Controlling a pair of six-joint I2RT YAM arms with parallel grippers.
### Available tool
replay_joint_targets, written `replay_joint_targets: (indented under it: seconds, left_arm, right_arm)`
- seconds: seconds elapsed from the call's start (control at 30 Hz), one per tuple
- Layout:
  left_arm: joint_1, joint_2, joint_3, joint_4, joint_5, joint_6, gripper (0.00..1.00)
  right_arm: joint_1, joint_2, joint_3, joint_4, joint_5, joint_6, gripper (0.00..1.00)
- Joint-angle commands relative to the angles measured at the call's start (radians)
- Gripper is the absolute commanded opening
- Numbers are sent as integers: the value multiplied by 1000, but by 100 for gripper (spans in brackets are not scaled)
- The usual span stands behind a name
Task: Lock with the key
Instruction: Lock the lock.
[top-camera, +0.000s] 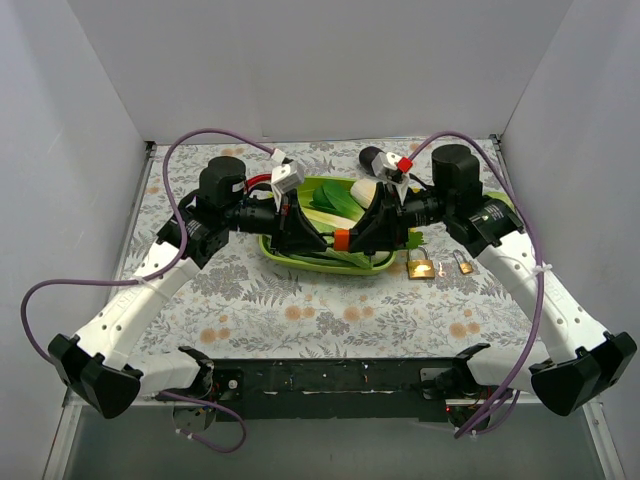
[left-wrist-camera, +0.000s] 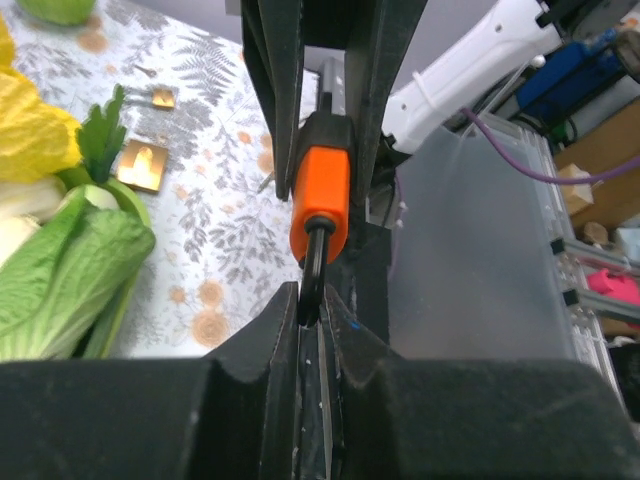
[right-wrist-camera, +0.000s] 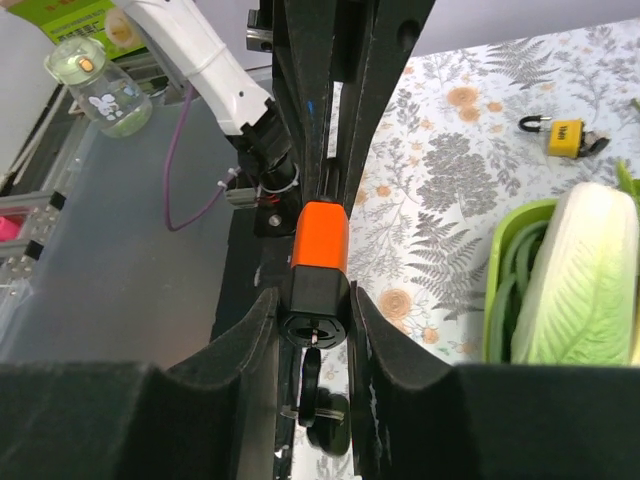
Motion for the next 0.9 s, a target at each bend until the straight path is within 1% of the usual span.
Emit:
replay_joint_targets:
  seconds: [0.0, 0.13, 0.27, 0.33, 0.4, 0.5, 0.63, 0.77, 0.8, 0.83, 0.87]
  left_arm:
    - [-88, 38, -2, 189, 32, -61, 0]
    - [-101, 50, -21, 258, 37, -131, 0]
    - [-115, 64, -27, 312, 38, -168, 0]
    - [-115, 59, -30, 315, 40, -170, 0]
    - [-114, 41, -36, 288, 29, -144, 0]
    - [-108, 4, -62, 251, 23, -101, 0]
    - [-69, -48, -114, 255, 25, -96, 0]
    - [-35, -77, -130, 251, 29, -85, 0]
    - [-25, -79, -130, 252, 37, -90, 0]
    - [-5, -82, -131, 258, 46, -95, 0]
    - [4, -84, -131, 261, 58, -99, 0]
  right_arm:
    - [105, 25, -11, 170, 25, 18, 1]
    - [139, 53, -5, 204, 41, 29, 1]
    - [185, 77, -1, 244, 46, 49, 1]
    - [186, 88, 9, 238, 41, 53, 1]
    - [186, 90, 30, 186, 48, 24, 1]
    - [174, 78, 17, 125, 54, -22, 1]
    - [107, 39, -33, 69, 23, -33, 1]
    - [47, 28, -20, -20, 11, -82, 1]
    - [33, 28, -14, -38, 11, -88, 6]
    - [9, 30, -4, -79, 8, -97, 27]
    - [-4, 33, 3, -107, 5, -109, 35]
